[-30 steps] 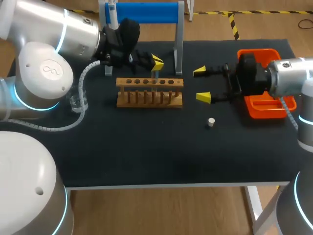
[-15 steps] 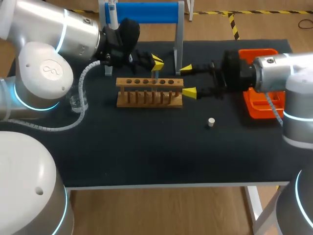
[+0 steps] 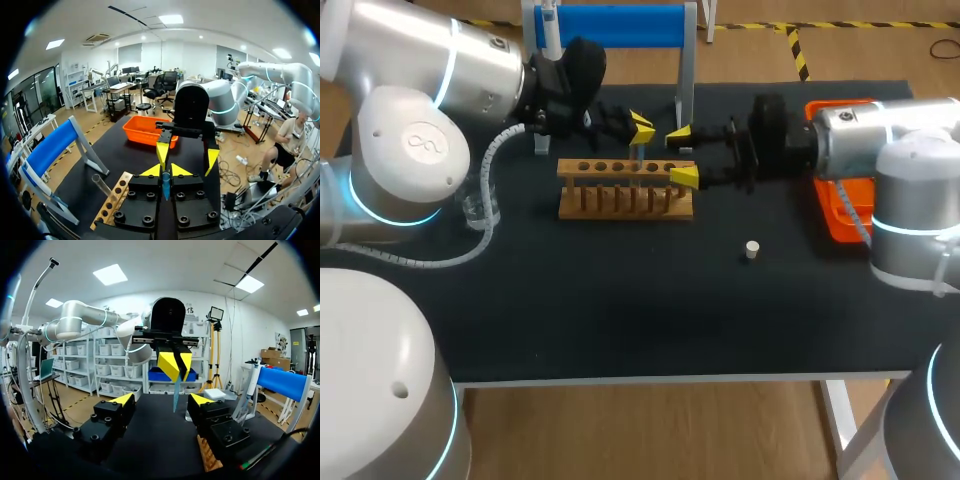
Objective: Invert the test tube, pick up the pipette, mount the tip to pipette, aspirate from beaker and dispense into the tube, eject the tip, return the pipette, and cap with the stopper.
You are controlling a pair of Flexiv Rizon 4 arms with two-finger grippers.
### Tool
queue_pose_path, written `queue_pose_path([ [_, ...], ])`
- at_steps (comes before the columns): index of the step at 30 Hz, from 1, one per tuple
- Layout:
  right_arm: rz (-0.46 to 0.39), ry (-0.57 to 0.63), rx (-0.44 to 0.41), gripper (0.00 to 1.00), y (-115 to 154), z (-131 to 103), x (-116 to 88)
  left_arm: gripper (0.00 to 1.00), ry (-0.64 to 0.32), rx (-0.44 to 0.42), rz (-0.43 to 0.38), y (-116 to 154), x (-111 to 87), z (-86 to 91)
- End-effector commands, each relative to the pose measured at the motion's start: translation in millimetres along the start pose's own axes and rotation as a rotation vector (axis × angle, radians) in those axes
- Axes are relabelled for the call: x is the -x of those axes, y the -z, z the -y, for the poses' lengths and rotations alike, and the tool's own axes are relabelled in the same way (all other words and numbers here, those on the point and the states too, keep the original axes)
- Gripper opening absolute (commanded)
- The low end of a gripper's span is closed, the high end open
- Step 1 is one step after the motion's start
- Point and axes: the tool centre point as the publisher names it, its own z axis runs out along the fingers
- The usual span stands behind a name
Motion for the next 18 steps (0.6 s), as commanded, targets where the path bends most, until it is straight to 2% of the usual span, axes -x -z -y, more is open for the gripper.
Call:
queue_pose_path([
  [1,-0.015,-0.002,0.002,0.63,-10.4,2.5,10.3,0.00,0.001,0.006,-0.002,0.5,0.4,1.2],
  [18,-0.022,-0.015,0.015,0.59,-28.8,5.4,25.2,0.00,0.001,0.006,-0.002,0.5,0.4,1.2],
])
